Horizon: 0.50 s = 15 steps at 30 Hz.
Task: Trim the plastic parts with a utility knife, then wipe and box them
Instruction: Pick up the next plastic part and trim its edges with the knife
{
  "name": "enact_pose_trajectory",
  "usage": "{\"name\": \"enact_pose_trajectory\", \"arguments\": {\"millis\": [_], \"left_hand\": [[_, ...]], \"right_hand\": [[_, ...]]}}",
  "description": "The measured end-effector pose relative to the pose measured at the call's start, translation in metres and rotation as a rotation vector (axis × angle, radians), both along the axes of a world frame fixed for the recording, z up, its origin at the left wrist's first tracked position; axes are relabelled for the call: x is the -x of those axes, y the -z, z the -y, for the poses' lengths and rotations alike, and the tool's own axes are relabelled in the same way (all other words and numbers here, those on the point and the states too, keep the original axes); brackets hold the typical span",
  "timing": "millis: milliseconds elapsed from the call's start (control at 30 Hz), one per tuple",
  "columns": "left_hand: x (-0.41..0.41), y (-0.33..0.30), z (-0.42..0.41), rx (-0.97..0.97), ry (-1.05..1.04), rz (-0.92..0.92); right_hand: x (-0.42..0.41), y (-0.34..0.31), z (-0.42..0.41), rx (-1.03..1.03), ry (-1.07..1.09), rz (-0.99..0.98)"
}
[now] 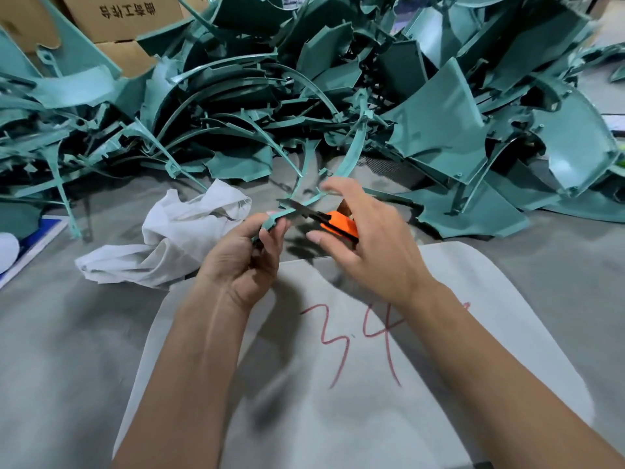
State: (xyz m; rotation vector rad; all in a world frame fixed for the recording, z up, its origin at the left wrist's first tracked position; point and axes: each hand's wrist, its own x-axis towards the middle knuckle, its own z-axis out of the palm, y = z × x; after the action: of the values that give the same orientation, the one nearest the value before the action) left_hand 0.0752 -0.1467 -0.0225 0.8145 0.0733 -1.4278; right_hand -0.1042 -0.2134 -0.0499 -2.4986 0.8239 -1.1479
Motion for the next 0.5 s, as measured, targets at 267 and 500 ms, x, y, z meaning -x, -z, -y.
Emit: {"name": "enact_pose_trajectory", "arguments": {"millis": [267,500], "left_hand": [[0.004,-0.007,-0.011,0.091,0.25,0.52],[-0.011,0.016,-0.006,0.37,-0.15,1.808]], "right_hand": [[0.01,-0.004,0.008,0.177,0.107,0.279],[0.02,-0.007,0.016,0.13,0.215,0.446]]}}
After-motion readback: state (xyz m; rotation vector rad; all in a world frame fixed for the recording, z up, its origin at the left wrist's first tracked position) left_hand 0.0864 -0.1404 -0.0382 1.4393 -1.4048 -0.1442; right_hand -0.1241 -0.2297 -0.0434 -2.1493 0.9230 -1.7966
